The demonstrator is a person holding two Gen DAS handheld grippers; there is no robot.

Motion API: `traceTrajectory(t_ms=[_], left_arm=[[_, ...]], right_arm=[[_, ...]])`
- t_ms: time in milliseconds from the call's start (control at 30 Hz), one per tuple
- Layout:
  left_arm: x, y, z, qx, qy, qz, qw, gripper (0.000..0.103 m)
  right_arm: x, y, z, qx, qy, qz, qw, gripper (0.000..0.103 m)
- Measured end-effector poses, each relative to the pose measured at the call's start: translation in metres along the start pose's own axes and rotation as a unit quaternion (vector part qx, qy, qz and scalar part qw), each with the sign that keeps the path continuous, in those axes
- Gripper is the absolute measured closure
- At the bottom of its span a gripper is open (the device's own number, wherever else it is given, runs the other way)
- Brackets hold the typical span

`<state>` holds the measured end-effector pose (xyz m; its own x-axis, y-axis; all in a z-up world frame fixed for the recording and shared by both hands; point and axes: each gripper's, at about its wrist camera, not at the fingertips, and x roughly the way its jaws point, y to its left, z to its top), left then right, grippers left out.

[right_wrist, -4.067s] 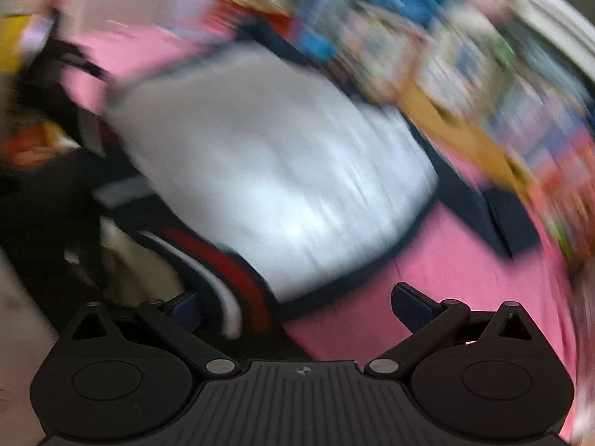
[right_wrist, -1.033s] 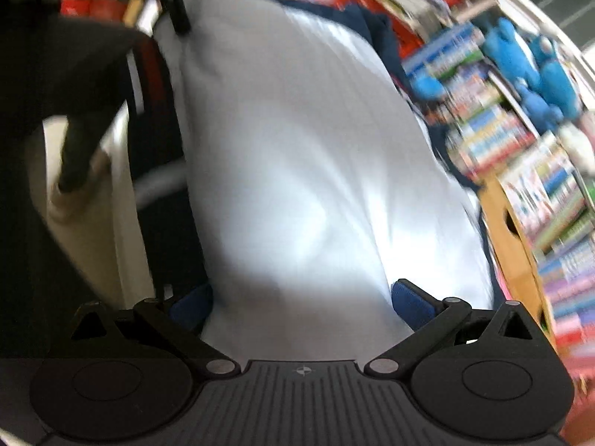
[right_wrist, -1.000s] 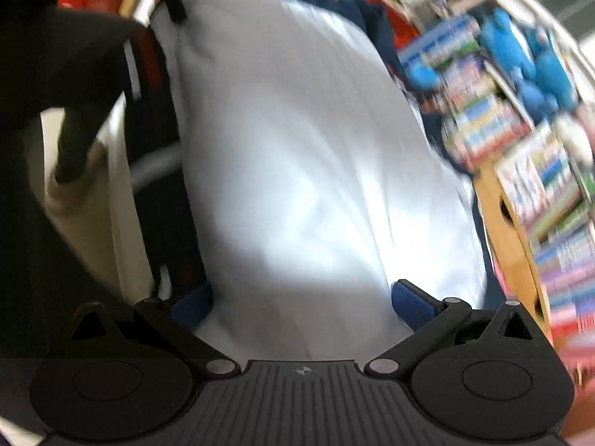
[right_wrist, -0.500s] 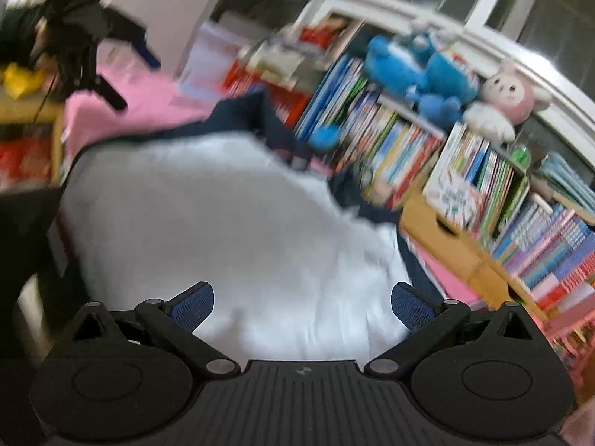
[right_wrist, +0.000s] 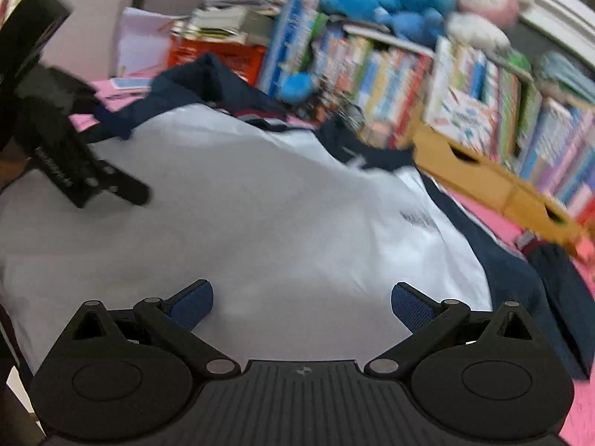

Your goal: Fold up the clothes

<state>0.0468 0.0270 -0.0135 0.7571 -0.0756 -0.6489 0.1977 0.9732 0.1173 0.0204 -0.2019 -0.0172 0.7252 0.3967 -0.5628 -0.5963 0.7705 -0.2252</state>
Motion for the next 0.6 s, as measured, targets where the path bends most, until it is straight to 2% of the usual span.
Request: traceTrajectory(t_ms=[167, 333, 400, 467, 600], left_arm=[[-0.010, 0.024, -0.017, -0.028, 0.002, 0.009, 0.9996, 0.000], [-0.028, 0.045, -0.029, -0.032, 0.022, 0.041, 0.9984, 0.000], [-0.037, 0.050, -0.025, -0.024, 0.023, 0.066, 0.9973, 0.000], [-0.046, 0.052, -0.015, -0.016, 0.005, 0.083, 0.9964, 0.000], [-0.047, 0.054, 0.010, -0.030, -0.038, 0.081, 0.9955, 0.000]], right_arm=[[-0.009, -0.060, -0.034, 0.094, 0.032, -0.049, 0.994, 0.000], [-0.034, -0.120, -0.076, 0.190, 0.056, -0.120, 0.973, 0.000], [-0.045, -0.131, -0.083, 0.192, 0.049, -0.136, 0.971, 0.000], [-0.052, -0.129, -0.081, 0.180, 0.035, -0.148, 0.972, 0.000], [-0.042, -0.109, -0.060, 0.148, 0.002, -0.151, 0.977, 0.000]])
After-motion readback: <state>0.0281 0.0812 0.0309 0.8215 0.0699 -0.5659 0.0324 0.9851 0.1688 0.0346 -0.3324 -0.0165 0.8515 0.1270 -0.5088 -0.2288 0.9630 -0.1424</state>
